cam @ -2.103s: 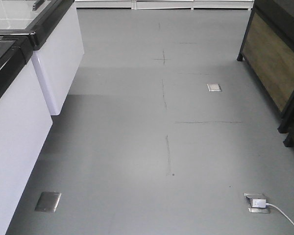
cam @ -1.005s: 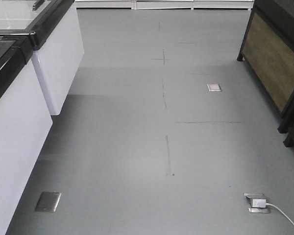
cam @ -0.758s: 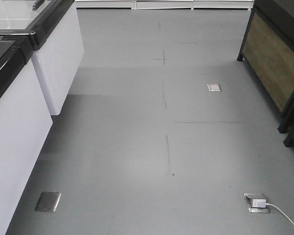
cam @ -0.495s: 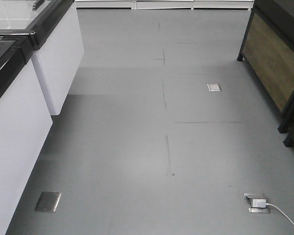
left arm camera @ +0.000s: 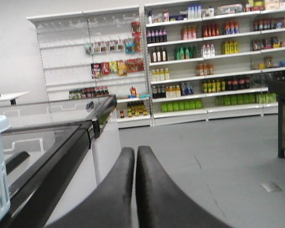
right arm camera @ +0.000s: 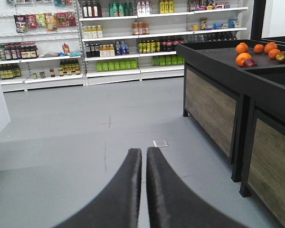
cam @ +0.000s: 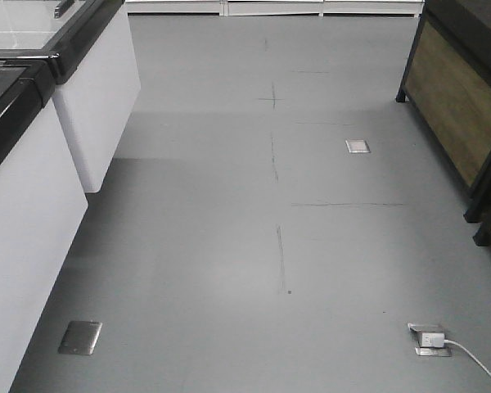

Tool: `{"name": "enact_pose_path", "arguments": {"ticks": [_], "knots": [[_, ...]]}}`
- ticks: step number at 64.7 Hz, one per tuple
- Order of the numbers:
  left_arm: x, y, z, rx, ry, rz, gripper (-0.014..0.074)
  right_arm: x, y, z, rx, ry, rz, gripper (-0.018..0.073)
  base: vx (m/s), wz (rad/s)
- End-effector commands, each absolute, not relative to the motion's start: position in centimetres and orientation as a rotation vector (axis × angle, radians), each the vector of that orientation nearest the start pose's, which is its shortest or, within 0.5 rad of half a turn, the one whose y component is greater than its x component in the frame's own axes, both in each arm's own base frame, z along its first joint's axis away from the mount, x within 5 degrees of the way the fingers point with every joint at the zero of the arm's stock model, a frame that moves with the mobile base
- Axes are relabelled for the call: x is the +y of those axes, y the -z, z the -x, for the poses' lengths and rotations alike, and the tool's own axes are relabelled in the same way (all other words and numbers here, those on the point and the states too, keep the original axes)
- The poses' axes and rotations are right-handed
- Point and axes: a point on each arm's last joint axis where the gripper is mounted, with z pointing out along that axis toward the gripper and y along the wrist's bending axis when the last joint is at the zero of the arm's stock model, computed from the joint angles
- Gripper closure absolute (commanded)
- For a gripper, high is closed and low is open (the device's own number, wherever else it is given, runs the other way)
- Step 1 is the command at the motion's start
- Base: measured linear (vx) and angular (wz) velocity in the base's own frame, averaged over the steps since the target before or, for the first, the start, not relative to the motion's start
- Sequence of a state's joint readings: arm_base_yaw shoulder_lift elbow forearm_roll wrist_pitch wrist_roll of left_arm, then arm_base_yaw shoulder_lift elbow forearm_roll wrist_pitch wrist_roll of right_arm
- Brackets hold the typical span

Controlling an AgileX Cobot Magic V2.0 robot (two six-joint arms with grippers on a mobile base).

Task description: Left arm holds basket, right arm returns cookies

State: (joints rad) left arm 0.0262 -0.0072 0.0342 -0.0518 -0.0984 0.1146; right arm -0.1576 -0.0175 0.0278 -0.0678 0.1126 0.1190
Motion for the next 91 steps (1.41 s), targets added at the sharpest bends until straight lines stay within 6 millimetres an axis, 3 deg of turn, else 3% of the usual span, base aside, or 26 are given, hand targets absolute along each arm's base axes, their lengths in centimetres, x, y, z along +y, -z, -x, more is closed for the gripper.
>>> {"name": "enact_pose_path", "arguments": {"ticks": [1, 24, 44, 51, 59, 73, 80, 91], "knots": [[0.2, -23.5, -4.9, 1.217, -0.075, -0.011, 0.0602, -1.0, -19.5, -5.6, 1.544, 0.101, -0.16, 0.0565, 0.0, 0.0], [0.3, -25.6, -3.9, 0.988, -0.086, 0.001, 0.0602, -1.0, -19.5, -5.6, 1.544, 0.101, -0.16, 0.0565, 0.0, 0.0], [0.4, -28.3, -1.6, 0.622, -0.039, 0.039, 0.0602, -1.0, -19.5, -5.6, 1.544, 0.101, -0.16, 0.0565, 0.0, 0.0], [-0.1, -30.3, -1.0, 0.619, -0.046, -0.012, 0.0602, -1.0, -19.5, -5.6, 1.544, 0.101, -0.16, 0.0565, 0.0, 0.0], [-0.6, -34.1, 0.3, 0.666, -0.134, -0.109, 0.0601, -1.0, -19.5, -5.6, 1.544, 0.101, -0.16, 0.0565, 0.0, 0.0], [-0.3, -40.2, 2.6, 0.77, -0.154, -0.078, 0.0601, -1.0, -19.5, -5.6, 1.544, 0.101, -0.16, 0.0565, 0.0, 0.0], [-0.1, -43.0, 2.6, 0.84, -0.162, -0.066, 0.0601, -1.0, -19.5, -5.6, 1.544, 0.101, -0.16, 0.0565, 0.0, 0.0], [0.1, -46.3, 0.3, 0.98, -0.166, -0.053, 0.0601, -1.0, -19.5, -5.6, 1.544, 0.101, -0.16, 0.0565, 0.0, 0.0]]}}
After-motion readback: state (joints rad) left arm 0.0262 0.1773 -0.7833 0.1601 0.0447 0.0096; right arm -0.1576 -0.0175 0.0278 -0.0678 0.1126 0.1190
